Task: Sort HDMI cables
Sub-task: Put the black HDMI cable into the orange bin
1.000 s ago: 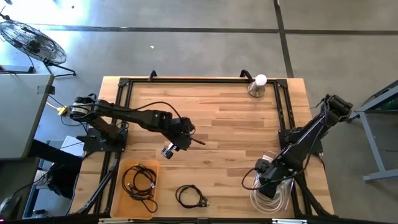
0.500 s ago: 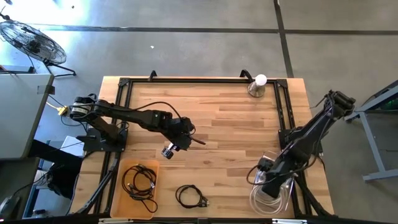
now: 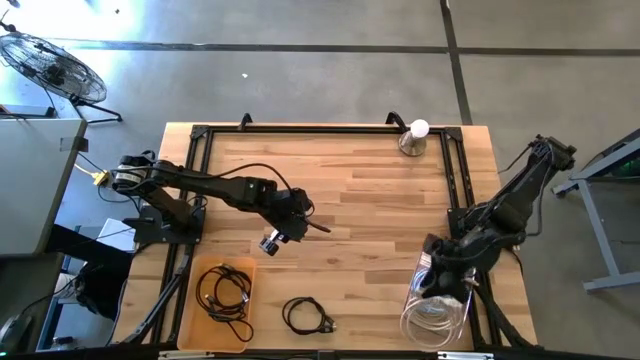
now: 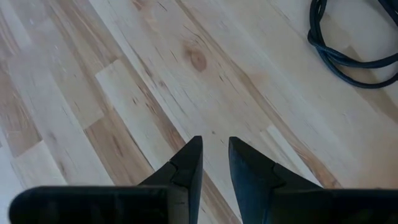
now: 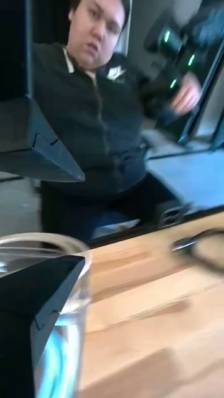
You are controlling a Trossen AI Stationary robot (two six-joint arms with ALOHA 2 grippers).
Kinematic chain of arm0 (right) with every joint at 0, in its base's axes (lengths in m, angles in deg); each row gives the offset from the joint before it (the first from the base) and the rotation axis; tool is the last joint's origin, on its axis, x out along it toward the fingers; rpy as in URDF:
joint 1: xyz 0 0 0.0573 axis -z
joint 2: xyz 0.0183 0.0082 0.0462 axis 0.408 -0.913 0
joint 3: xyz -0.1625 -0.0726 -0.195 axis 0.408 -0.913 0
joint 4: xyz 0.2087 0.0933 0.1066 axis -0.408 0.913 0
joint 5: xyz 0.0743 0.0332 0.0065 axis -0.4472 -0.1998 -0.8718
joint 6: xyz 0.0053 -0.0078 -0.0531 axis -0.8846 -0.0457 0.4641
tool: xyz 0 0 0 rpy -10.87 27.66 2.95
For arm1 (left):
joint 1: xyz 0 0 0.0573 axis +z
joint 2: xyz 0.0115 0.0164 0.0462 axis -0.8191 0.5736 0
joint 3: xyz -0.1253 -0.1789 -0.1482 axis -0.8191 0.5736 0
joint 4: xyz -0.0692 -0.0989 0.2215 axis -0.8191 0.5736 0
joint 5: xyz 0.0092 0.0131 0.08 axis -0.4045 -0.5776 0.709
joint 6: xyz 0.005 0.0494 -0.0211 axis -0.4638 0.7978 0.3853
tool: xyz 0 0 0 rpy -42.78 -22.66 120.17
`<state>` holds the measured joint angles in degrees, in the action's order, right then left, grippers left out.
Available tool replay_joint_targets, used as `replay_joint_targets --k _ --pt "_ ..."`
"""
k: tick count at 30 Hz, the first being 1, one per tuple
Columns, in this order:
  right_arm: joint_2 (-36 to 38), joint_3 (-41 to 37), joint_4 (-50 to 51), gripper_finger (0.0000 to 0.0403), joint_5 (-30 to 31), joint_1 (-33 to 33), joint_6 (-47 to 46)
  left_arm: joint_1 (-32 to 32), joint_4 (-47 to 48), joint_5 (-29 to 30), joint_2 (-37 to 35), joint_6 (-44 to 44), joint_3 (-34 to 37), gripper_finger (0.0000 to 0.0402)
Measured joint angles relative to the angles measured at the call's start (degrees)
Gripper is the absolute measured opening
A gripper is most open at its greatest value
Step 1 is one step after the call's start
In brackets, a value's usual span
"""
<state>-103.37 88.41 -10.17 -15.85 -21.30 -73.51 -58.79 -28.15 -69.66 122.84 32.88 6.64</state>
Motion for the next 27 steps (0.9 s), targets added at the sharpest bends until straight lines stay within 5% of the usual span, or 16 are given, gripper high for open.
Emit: replay_joint_targets --k 15,27 --pt "2.82 0.04 -8.81 0.0197 15.78 0.00 35.29 0.00 1.31 -0.02 0.00 -0.17 0.00 0.0075" --pt "1.34 -7.91 -19.60 0.0197 38.28 1.40 66.19 -0.01 5.63 -0.08 0.00 -1.70 0.00 0.0075"
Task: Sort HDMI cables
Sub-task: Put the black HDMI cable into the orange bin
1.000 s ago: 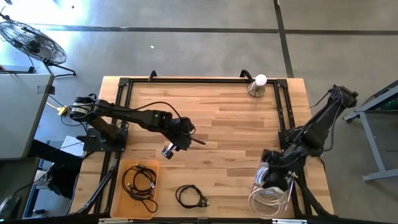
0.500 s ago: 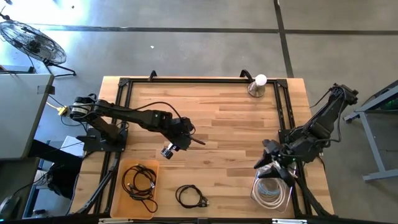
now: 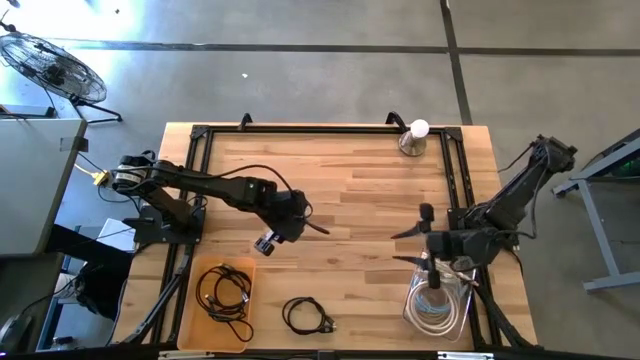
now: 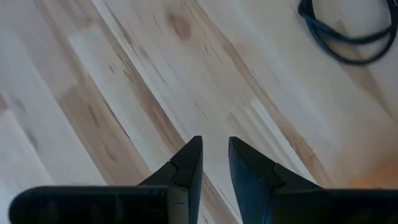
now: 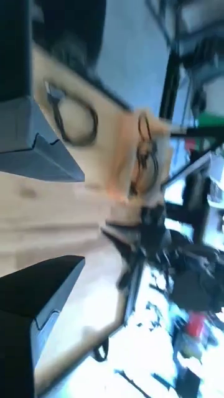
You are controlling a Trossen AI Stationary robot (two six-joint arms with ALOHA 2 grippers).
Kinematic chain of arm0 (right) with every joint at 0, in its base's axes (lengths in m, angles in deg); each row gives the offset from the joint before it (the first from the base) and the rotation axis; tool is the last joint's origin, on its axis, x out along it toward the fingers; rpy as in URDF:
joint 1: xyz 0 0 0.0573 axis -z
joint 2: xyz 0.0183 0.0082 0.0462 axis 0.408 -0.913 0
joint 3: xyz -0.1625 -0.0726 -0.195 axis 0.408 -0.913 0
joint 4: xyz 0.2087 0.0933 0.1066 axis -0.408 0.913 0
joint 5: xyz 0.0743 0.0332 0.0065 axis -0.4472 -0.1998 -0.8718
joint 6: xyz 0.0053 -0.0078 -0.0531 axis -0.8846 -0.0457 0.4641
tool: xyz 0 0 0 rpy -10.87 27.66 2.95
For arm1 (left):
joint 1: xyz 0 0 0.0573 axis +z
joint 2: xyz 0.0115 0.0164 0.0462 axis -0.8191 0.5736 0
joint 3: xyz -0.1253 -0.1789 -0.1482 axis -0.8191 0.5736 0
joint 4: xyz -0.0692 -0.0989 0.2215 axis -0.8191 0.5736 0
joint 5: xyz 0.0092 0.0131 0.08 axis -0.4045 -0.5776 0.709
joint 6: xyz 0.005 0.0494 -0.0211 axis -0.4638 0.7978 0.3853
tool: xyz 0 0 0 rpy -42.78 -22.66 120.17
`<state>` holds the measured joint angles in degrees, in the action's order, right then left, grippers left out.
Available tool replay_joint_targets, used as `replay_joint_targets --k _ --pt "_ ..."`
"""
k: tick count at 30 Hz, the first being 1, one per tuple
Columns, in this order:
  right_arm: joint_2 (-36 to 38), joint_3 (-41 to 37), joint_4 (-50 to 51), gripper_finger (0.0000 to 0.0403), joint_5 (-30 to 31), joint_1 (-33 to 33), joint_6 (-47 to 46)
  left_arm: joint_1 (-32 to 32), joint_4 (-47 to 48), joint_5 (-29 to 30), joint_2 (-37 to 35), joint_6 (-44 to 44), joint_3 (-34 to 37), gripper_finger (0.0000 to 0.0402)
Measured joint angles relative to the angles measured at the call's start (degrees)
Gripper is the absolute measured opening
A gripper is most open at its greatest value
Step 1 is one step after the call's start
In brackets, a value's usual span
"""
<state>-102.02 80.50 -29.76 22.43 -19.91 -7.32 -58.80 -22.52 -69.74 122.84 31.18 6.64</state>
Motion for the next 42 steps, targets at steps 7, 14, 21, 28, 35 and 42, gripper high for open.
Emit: replay_joint_targets --k 7,14,21,28,35,42 --pt "-0.93 -12.01 -21.88 0.0197 0.17 5.26 11.53 -2.13 5.03 -2.14 0.00 -0.22 0.00 0.0075" --pt "-0.91 -17.60 -31.36 0.0197 -10.23 10.55 12.11 -6.20 4.94 -16.32 0.00 0.46 0.00 0.0074" --pt "-0.91 -17.95 -38.63 0.0197 -18.20 12.10 20.05 -12.11 -4.59 -13.52 0.11 -5.36 -0.01 0.0074" --pt "-1.33 -17.95 -41.96 0.0197 -25.15 12.09 25.91 -16.07 -10.97 1.24 3.90 -20.77 -0.02 0.0074" --pt "-6.16 -17.95 -41.51 0.0197 -24.99 11.20 23.39 -18.16 -11.34 -1.29 8.70 -29.79 -0.02 0.0074" --pt "-10.61 -17.95 -42.82 0.0197 -24.88 10.58 23.59 -18.51 -10.95 0.46 9.70 -35.91 -0.02 0.0074"
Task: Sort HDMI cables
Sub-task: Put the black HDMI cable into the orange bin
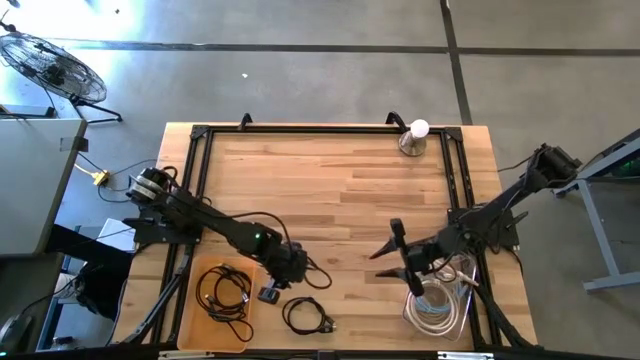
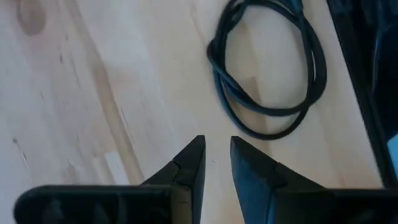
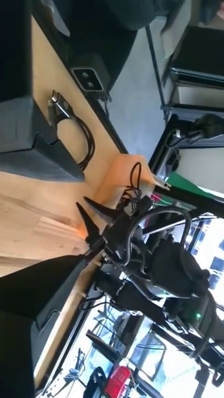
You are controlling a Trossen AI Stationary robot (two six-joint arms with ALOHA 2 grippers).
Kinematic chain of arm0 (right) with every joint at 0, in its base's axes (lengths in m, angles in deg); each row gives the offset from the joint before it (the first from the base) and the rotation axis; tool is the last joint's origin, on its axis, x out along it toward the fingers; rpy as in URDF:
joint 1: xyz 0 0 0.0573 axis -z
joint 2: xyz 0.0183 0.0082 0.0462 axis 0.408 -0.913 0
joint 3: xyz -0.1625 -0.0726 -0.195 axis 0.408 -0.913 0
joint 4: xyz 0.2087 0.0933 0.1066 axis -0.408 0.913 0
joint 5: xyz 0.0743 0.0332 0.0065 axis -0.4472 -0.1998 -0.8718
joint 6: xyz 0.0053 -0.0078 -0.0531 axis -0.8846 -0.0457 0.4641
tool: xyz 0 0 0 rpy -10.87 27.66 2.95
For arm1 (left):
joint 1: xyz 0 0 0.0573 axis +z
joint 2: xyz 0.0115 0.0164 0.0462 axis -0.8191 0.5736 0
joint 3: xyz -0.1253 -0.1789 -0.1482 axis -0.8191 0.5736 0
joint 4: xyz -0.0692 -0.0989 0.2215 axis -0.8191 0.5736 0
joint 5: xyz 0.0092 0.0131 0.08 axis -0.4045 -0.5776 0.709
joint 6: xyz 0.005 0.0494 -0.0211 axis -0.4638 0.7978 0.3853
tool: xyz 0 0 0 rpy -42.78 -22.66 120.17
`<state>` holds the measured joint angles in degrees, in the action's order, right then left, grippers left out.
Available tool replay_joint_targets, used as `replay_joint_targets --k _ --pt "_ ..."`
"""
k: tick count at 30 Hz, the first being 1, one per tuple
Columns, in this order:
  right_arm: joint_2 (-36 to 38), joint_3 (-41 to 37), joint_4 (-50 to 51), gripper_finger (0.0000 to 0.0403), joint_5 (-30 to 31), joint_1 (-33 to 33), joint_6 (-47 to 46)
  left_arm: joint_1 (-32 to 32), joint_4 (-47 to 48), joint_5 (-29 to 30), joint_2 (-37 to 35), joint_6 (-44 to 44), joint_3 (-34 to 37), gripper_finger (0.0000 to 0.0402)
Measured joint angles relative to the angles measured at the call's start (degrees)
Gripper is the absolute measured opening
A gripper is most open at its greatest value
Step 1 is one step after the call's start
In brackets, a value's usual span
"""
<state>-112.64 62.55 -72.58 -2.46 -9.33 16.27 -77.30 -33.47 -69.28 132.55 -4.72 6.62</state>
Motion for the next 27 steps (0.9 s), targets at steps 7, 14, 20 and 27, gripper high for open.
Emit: replay_joint_targets --k 7,14,20,27 --pt "-0.24 0.00 -0.29 0.0197 0.08 0.00 1.09 -1.32 -1.26 2.54 -0.01 -7.20 0.00 0.0074" --pt "-0.24 0.00 -0.26 0.0197 -0.02 0.00 1.05 -5.00 -7.55 4.51 0.00 -11.07 0.00 0.0074" --pt "-0.24 0.01 -0.26 0.0197 -0.04 0.00 0.96 -7.98 -7.45 8.67 0.59 -2.82 -1.19 0.0074" --pt "-0.24 0.02 -0.92 0.0197 -0.35 0.00 1.01 -8.94 -6.12 13.82 0.55 1.93 -1.68 0.0109"
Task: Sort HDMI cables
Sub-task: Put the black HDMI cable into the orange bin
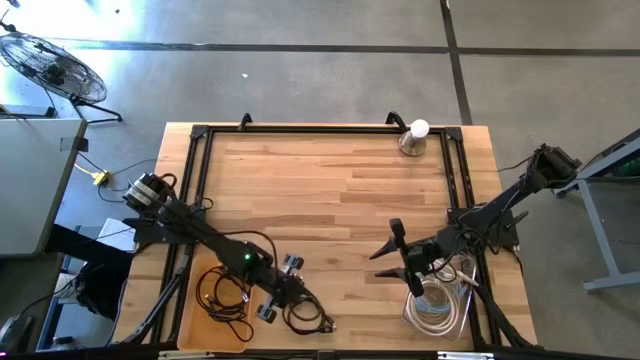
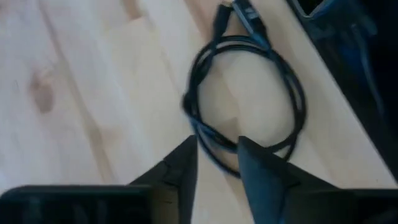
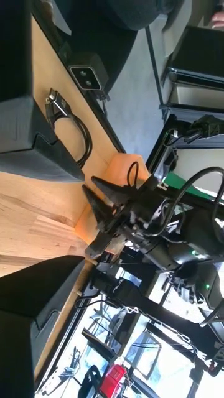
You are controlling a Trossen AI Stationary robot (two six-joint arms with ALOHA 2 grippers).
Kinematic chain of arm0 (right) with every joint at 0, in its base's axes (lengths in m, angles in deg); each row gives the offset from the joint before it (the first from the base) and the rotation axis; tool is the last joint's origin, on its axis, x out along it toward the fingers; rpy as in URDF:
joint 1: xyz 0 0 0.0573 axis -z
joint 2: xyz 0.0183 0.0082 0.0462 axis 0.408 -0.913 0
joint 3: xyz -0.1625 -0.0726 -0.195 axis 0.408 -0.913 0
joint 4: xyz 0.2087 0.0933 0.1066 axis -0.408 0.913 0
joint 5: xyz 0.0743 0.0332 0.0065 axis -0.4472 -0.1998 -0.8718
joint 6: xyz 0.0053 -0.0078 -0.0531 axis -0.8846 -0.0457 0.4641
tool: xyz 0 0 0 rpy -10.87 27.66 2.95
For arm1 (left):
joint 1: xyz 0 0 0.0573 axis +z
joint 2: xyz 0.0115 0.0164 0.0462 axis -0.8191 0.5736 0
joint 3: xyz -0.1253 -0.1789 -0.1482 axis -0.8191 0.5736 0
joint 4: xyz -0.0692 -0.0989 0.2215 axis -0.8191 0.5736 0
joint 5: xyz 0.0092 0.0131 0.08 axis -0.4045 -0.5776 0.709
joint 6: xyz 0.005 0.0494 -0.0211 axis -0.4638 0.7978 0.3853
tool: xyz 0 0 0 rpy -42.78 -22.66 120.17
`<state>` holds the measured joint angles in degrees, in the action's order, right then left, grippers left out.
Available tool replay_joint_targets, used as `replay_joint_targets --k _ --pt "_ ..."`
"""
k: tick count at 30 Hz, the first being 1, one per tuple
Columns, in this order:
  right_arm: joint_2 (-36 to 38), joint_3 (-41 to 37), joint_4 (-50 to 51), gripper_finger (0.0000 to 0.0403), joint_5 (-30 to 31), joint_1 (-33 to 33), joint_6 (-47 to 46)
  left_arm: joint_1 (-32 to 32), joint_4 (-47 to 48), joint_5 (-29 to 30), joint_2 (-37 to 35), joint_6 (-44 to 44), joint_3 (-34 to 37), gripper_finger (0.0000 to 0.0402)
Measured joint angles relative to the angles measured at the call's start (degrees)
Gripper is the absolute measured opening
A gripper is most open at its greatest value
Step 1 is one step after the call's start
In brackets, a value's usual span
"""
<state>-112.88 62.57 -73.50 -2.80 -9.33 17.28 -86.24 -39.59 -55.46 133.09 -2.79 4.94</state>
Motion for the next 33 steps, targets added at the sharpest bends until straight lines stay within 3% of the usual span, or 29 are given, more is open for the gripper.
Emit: replay_joint_targets --k 6,13,17,23,27,33 --pt "0.00 0.00 -0.20 0.0197 -0.15 0.00 0.28 0.07 0.20 0.93 0.02 1.05 0.02 0.0191" --pt "0.00 0.00 -0.20 0.0197 -0.15 0.00 0.31 0.11 -8.04 -5.82 0.02 -1.51 0.02 0.0261" --pt "0.00 0.00 -0.20 0.0197 -0.15 -0.01 0.31 0.11 -11.62 -5.60 0.00 -2.48 0.02 0.0271" --pt "0.00 0.00 -0.34 0.0197 -0.22 0.00 0.22 1.12 -7.82 -5.52 1.61 -4.73 0.04 0.0272" --pt "0.00 0.00 -0.53 0.0197 -1.28 0.00 0.17 2.95 -6.35 -8.35 2.32 1.56 0.05 0.0272" --pt "0.00 0.00 -0.81 0.0197 -2.31 0.00 0.26 4.01 -5.99 -8.13 2.32 8.70 0.04 0.0272"
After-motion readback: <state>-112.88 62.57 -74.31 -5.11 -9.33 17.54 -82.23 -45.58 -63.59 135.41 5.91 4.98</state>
